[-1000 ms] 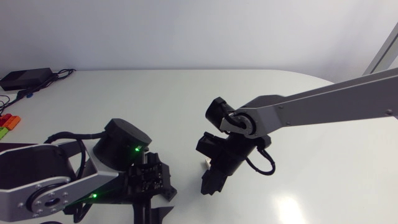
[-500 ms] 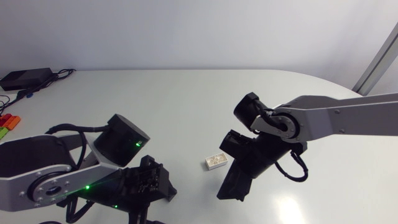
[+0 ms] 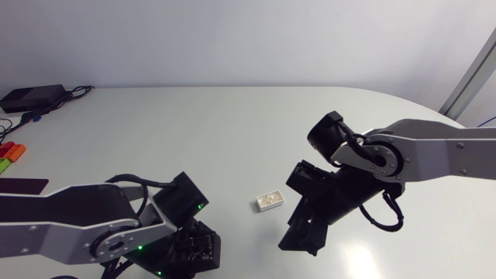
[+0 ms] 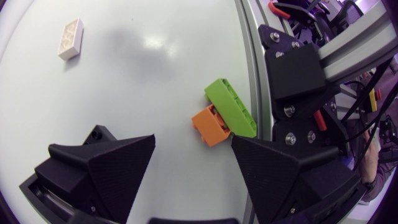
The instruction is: Disassemble duplo
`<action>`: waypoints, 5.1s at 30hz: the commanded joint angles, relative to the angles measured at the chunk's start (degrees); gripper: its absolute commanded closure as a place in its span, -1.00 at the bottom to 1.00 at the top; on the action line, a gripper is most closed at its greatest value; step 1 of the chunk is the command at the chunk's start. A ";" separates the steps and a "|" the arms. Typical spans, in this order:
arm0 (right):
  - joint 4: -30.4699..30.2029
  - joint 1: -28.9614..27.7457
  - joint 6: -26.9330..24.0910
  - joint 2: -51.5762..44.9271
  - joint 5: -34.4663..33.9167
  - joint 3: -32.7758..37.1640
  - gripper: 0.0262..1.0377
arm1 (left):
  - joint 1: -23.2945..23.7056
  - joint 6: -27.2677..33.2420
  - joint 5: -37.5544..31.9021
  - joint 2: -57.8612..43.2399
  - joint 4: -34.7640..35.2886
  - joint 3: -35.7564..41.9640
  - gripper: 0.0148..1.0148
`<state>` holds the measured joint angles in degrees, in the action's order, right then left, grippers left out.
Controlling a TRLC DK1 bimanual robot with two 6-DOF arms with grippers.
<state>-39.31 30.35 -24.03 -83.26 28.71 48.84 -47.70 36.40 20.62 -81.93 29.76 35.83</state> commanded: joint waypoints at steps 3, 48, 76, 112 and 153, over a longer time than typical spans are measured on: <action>-1.21 -0.11 -0.67 1.44 0.38 -1.91 -0.64 | 1.65 -2.39 2.23 -6.05 0.48 0.55 -0.68; 0.11 -0.82 -0.67 3.20 0.38 -5.07 -0.66 | 1.12 -10.83 12.16 -15.28 9.35 10.04 0.05; 0.90 -0.64 -0.40 4.07 0.38 -6.12 -0.66 | 2.79 -12.14 7.42 -3.94 5.40 6.53 0.43; 17.34 8.85 -1.46 14.18 -2.08 -8.76 -0.70 | 12.63 5.70 17.35 -1.30 6.10 16.55 0.44; 15.58 15.79 0.21 14.36 1.17 -9.46 0.64 | 10.96 5.35 17.35 -7.10 6.63 22.26 0.44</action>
<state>-22.63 45.52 -24.84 -70.17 30.35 40.95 -37.17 41.52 37.52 -87.20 36.64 55.99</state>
